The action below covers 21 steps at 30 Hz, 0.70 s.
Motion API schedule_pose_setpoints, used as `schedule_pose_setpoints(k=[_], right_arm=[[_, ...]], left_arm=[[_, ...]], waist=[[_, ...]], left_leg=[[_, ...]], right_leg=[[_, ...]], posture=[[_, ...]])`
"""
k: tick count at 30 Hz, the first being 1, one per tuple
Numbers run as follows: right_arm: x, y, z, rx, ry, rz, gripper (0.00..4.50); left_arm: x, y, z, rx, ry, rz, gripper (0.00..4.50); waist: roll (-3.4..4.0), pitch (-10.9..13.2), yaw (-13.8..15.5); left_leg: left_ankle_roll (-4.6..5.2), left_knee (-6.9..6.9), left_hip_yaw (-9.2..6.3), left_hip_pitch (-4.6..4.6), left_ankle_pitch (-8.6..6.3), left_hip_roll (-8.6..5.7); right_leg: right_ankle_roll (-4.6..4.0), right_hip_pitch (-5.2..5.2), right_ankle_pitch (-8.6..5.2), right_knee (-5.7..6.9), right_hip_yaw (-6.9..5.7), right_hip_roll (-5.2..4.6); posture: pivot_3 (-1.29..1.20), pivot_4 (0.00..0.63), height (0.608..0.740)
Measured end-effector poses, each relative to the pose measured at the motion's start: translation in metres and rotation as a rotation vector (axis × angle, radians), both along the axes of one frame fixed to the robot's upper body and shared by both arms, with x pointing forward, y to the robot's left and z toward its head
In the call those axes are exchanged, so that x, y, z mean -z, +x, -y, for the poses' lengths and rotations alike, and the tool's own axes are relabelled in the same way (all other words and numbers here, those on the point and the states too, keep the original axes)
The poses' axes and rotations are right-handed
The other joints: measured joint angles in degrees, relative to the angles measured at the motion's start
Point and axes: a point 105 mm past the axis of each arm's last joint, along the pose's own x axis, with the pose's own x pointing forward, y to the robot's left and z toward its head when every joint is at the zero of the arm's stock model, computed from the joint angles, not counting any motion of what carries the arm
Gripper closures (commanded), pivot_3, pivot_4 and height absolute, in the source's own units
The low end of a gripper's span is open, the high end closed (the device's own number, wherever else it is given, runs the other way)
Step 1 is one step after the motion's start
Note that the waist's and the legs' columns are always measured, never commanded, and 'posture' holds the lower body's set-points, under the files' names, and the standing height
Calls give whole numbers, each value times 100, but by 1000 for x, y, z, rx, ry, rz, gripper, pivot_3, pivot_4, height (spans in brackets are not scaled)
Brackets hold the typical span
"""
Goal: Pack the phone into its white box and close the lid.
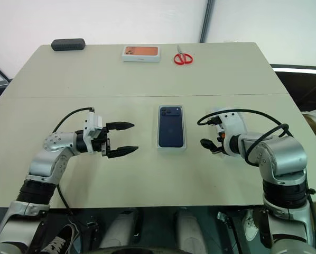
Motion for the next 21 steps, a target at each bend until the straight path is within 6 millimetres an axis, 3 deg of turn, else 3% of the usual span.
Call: schedule_pose_setpoints(k=[16,21], right_arm=[[0,5,8,120,0,35,27],[4,7,13,145,0,14,2210]], left_arm=[[0,-4,4,3,-5,3,0],[1,-6,5,-5,-4,-7,0]], waist=[[1,0,-5],[0,0,3]], left_leg=[[0,-1,0,0,0,1],[0,-1,0,0,0,1]], right_leg=[[0,-1,0,1,1,3],[0,0,0,0,1,2]], posture=[[0,150,740],[0,150,740]])
